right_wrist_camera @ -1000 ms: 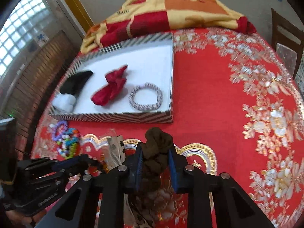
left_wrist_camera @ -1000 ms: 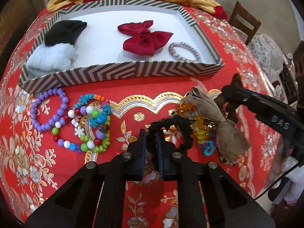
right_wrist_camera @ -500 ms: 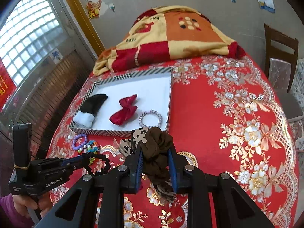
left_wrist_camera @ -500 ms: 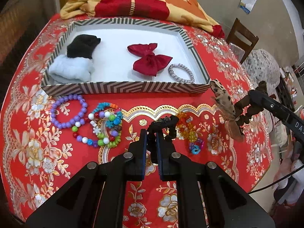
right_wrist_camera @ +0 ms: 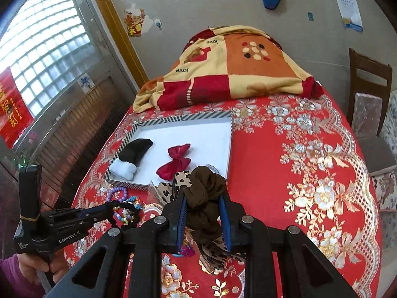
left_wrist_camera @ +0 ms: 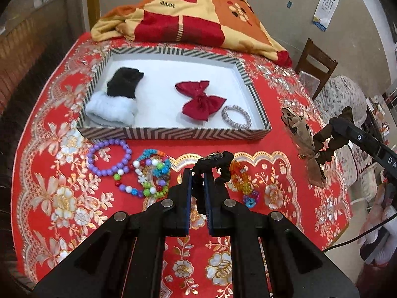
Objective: Organize jewelry
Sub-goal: 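Carry scrunchie and bow clip into tray with right tool while left carries hair tie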
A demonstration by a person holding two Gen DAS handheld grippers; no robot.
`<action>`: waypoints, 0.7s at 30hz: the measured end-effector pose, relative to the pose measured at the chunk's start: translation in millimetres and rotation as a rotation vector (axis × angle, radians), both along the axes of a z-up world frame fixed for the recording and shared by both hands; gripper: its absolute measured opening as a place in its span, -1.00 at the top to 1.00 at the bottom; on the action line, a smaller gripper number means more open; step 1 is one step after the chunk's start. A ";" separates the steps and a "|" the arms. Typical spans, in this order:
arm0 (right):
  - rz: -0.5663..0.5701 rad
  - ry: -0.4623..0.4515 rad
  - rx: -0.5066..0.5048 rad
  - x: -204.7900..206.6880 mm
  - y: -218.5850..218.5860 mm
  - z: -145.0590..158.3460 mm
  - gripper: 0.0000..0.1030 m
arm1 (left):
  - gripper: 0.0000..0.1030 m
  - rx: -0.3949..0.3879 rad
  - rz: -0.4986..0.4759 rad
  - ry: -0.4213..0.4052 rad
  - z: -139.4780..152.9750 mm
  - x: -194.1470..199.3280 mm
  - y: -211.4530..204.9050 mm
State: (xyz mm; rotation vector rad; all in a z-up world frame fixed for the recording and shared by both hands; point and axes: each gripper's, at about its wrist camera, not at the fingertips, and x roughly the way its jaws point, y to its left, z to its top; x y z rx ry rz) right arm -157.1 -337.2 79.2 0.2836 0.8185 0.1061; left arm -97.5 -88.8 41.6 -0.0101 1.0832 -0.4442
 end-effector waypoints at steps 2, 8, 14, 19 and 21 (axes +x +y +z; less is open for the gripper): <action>0.005 -0.006 -0.001 2.2 0.4 2.9 0.56 | 0.84 0.002 0.009 -0.013 5.0 2.3 1.8; 0.021 -0.016 -0.005 14.1 2.3 9.3 0.56 | 0.84 0.014 0.029 -0.046 15.0 13.0 5.2; 0.041 -0.015 -0.015 35.1 8.4 13.0 0.56 | 0.84 0.028 0.049 -0.067 21.0 32.0 6.9; 0.055 -0.010 -0.020 56.7 13.7 12.9 0.56 | 0.84 0.033 0.062 -0.067 20.9 51.6 5.3; 0.056 -0.008 -0.020 67.5 15.0 12.5 0.56 | 0.84 0.035 0.064 -0.067 20.1 60.2 4.4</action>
